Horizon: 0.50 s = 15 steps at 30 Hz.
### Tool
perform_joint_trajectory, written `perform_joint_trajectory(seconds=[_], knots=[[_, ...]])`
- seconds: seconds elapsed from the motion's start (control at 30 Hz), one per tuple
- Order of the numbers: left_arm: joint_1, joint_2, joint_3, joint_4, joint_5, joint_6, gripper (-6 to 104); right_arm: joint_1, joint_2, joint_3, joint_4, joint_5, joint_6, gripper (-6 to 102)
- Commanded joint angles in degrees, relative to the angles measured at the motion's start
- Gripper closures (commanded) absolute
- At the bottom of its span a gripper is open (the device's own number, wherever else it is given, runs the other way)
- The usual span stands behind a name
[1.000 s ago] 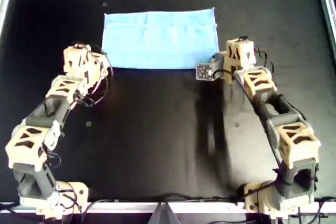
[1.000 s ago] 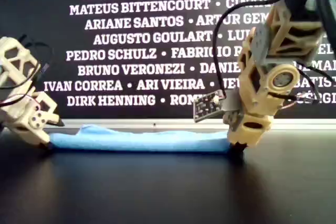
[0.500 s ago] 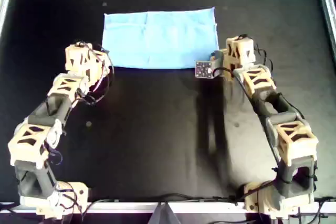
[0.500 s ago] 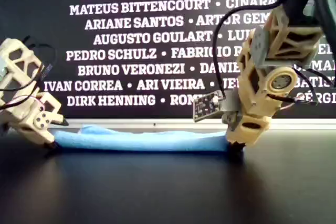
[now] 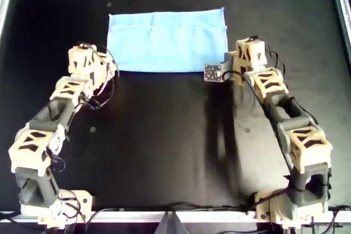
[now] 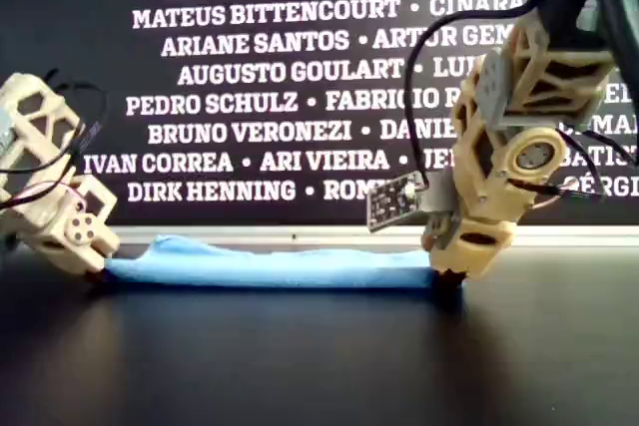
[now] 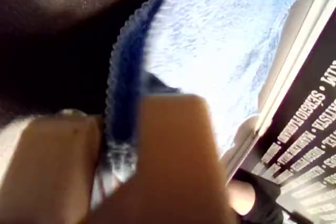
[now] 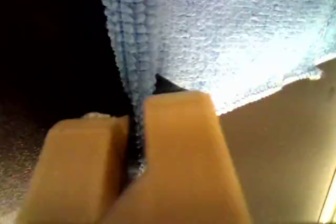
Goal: Fold a cloth
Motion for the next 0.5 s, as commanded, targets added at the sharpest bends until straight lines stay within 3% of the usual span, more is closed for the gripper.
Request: perform_joint_trajectory(seconds=[0.0,0.47], knots=[[-2.0,1.4,-1.1,0.4,0.5,-0.4,97,-0.1,2.6,-4.4,0.4,-0.7,0.26,98],[-2.0,12.2,6.5,1.1,0.5,-0.4,100,0.3,13.6,4.7,0.4,-0.6,0.26,97]])
